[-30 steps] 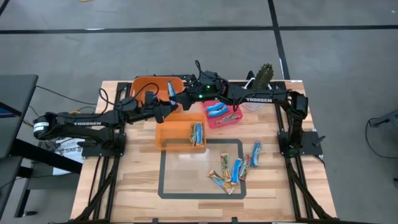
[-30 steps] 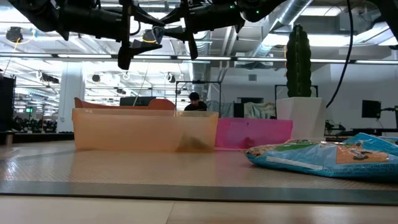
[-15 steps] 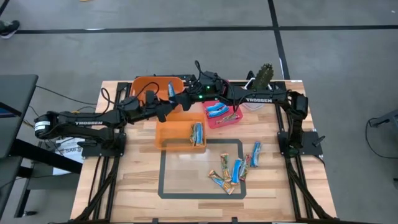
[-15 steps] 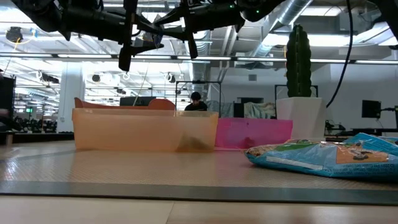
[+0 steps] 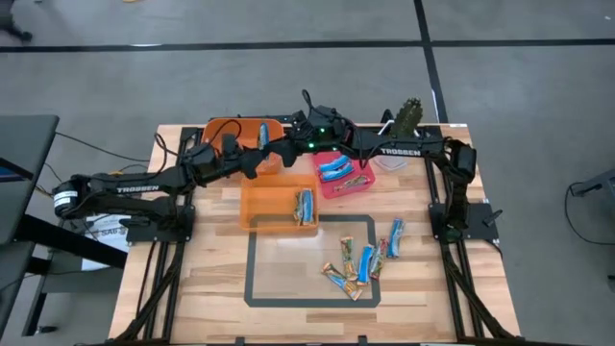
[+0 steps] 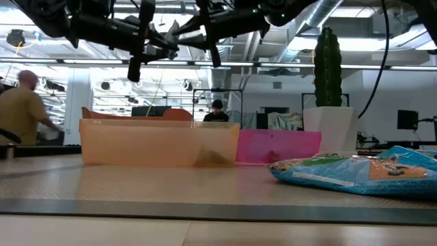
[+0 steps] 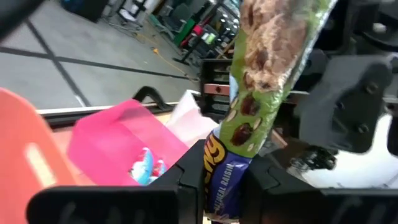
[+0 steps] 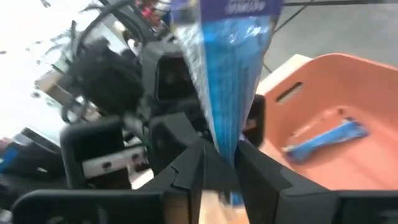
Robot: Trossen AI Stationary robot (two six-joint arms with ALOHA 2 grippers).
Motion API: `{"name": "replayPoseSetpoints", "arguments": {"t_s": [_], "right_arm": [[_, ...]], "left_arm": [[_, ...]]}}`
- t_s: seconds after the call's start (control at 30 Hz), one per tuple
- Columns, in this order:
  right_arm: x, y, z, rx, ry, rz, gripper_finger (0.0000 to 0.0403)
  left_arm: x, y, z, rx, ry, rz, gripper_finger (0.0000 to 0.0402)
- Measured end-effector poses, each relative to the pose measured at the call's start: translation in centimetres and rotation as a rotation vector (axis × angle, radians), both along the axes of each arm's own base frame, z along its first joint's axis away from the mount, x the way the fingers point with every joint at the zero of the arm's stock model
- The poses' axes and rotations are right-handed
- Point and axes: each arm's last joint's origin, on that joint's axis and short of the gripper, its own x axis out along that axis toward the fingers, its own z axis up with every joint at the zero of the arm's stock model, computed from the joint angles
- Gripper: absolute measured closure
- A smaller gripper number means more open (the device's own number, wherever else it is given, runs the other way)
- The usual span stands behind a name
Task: Pick and place Granola Bars by type
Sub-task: Put the blue granola bar into the top orange bin
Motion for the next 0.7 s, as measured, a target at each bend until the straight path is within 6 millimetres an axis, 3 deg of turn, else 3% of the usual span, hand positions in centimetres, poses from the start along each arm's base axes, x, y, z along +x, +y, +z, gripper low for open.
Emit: {"name": "replayPoseSetpoints", "arguments": {"t_s": [0.43, 0.7], "right_arm": [[-2.1, -4.2, -1.9, 0.023, 0.205, -0.111, 0.0194], [-2.3, -4.5, -2.2, 0.035, 0.235, -0.117, 0.0173]], "left_arm": [[-2.2, 3.4, -2.6, -0.153, 0.224, 0.201, 0.0355], [-4.9, 5.4, -4.8, -0.359, 0.374, 0.377, 0.0368]]}}
